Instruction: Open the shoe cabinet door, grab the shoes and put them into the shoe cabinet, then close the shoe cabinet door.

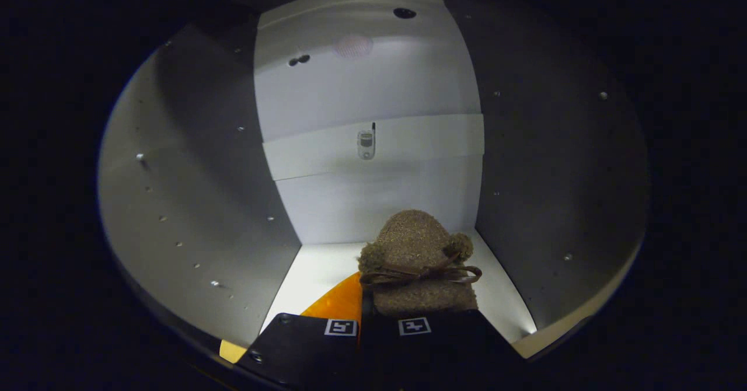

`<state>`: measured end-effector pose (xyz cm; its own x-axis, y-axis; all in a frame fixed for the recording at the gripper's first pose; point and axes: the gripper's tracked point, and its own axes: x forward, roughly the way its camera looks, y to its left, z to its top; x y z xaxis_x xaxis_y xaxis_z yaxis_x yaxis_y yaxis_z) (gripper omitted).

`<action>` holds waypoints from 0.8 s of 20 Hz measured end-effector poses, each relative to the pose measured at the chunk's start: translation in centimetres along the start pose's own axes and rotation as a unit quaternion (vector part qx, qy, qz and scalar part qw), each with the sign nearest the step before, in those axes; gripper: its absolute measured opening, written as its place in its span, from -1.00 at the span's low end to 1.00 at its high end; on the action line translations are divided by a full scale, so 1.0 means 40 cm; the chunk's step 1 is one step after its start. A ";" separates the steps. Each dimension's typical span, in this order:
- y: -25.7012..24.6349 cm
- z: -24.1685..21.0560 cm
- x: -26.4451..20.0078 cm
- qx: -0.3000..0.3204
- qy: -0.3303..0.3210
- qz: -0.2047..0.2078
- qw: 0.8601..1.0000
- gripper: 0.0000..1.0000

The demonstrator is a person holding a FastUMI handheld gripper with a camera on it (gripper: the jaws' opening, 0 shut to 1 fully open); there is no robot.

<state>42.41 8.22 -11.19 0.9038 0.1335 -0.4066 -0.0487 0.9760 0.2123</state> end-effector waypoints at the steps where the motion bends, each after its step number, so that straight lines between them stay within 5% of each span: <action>1: -0.003 -0.007 0.032 0.003 0.006 -0.003 1.000 -0.78; 11: 0.009 -0.104 0.174 0.014 0.061 -0.017 0.998 -0.76; 13: 0.018 -0.119 0.161 0.023 0.078 -0.006 0.997 -0.70; 16: 0.030 -0.106 0.124 0.017 0.077 0.003 0.997 -0.32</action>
<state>45.05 10.76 -16.71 0.8279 0.1661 -0.5358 -0.0362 0.9690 0.2444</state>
